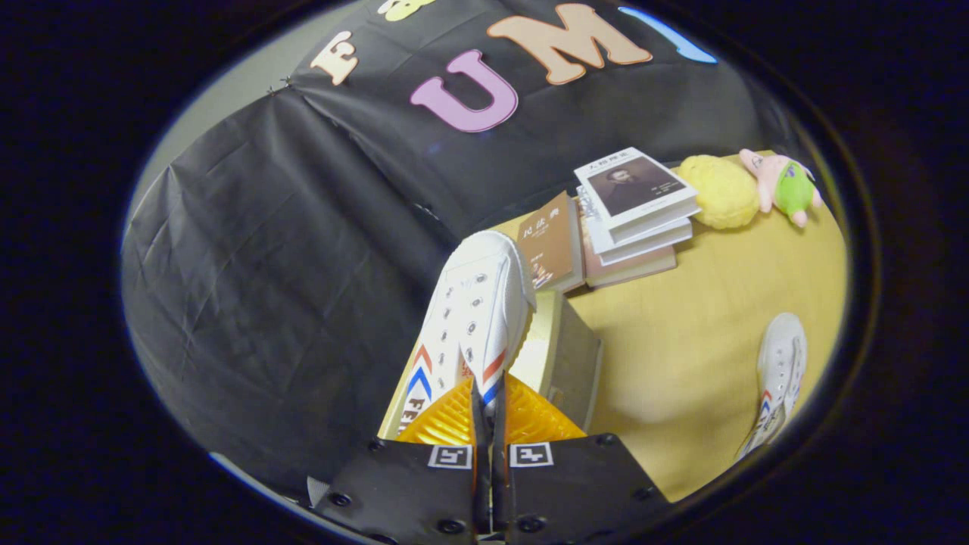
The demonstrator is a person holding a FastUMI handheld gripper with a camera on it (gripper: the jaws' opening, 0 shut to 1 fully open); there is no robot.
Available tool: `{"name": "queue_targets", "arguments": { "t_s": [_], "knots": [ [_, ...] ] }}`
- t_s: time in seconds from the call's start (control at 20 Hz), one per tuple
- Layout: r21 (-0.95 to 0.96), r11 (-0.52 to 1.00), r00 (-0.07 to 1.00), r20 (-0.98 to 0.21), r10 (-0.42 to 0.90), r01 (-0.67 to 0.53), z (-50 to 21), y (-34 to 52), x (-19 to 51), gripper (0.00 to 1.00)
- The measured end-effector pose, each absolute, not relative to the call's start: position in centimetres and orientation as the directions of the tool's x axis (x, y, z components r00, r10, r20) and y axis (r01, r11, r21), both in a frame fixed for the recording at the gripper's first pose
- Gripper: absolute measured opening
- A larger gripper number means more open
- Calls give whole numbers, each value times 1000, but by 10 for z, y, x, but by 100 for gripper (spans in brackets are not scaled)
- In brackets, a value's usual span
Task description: Open the storage box then place both shoes into the box .Put the left shoe in first, then the right shoe, with the right side of both shoes facing outward in a uniform manner.
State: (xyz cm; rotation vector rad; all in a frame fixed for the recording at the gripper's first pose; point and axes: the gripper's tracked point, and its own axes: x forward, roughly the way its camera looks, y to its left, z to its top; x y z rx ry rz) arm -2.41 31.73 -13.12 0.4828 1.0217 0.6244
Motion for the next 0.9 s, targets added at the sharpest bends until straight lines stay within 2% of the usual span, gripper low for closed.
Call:
{"name": "queue_targets", "arguments": {
  "t_s": [0.9],
  "knots": [
    [433, 876, 227, -850, 475, -212, -234, 403, -72, 5]
  ]
}}
